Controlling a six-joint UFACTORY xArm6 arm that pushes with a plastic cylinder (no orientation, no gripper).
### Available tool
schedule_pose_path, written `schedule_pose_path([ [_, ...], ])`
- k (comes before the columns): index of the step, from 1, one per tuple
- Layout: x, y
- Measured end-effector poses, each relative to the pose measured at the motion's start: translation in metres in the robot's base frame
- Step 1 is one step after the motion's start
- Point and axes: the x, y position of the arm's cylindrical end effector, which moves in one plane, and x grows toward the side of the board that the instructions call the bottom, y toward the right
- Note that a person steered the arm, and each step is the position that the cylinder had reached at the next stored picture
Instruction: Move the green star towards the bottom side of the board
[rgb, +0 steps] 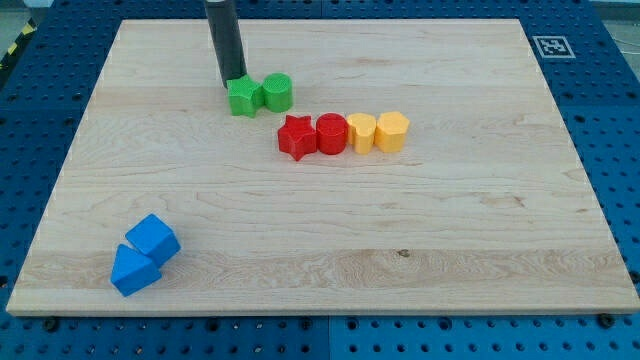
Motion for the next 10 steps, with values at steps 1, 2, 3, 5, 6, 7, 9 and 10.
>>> schedule_pose_path([
  [1, -0.018, 0.006],
  [2, -0.02, 0.01],
  [3, -0.02, 0.011],
  [5, 0.001, 0.015],
  [6, 0.015, 0.015],
  [7, 0.021, 0.015],
  [9, 0.04, 0.015],
  [10, 0.047, 0.015],
])
